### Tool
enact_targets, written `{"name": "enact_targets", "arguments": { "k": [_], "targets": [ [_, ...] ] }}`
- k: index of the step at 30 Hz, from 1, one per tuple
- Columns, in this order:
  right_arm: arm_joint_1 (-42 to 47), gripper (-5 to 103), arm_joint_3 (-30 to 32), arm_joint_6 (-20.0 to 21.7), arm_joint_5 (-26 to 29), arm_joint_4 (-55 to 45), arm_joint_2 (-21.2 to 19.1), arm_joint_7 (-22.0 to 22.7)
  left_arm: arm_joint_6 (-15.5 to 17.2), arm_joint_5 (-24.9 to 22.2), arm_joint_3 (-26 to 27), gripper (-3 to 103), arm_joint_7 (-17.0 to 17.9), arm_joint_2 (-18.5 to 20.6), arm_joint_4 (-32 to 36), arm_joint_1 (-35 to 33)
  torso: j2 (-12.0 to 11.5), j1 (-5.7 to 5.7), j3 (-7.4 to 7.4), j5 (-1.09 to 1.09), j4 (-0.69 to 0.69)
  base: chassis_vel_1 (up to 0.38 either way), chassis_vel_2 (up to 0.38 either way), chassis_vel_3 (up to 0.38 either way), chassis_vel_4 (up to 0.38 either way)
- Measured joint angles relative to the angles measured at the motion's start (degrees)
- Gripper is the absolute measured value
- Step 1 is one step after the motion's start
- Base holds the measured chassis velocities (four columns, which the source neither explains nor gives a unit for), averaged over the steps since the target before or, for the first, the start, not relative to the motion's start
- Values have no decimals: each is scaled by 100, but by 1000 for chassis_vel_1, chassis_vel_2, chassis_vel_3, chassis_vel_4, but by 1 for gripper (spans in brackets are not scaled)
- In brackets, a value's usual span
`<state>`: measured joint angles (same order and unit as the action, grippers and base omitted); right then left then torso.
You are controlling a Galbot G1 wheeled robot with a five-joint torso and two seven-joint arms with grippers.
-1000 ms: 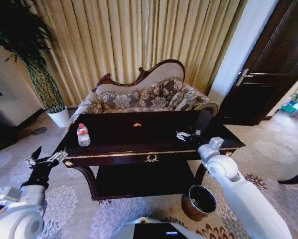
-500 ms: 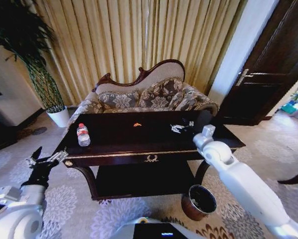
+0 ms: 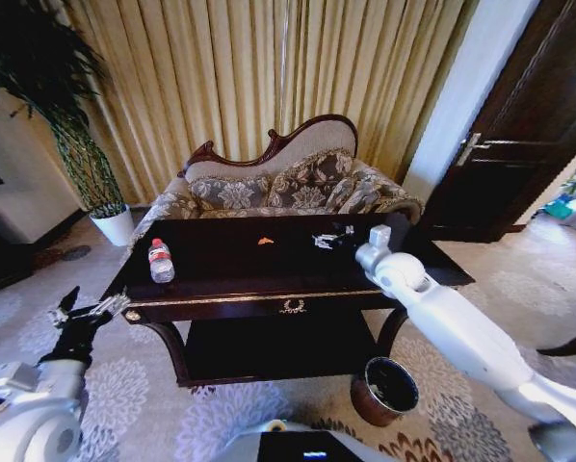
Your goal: Move to the front of the table and place the trash on the table into the trash bin.
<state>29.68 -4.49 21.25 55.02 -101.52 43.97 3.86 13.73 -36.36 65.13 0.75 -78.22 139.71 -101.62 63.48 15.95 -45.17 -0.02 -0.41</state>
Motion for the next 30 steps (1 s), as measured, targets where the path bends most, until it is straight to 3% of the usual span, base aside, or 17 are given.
{"name": "enact_targets", "arguments": {
  "k": [16, 30],
  "targets": [
    [-1500, 100, -1879, 202, 492, 383, -9, 15, 10, -25, 256, 100, 7, -235, 109, -84, 0, 0, 0, 2, -1, 0, 0, 0, 0],
    [-2493, 100, -2795, 453, 681, 925, 646, 143, -19, -109, 466, 100, 9, -373, 242, -206, 0, 0, 0, 1, 0, 0, 0, 0, 0]
  ]
}}
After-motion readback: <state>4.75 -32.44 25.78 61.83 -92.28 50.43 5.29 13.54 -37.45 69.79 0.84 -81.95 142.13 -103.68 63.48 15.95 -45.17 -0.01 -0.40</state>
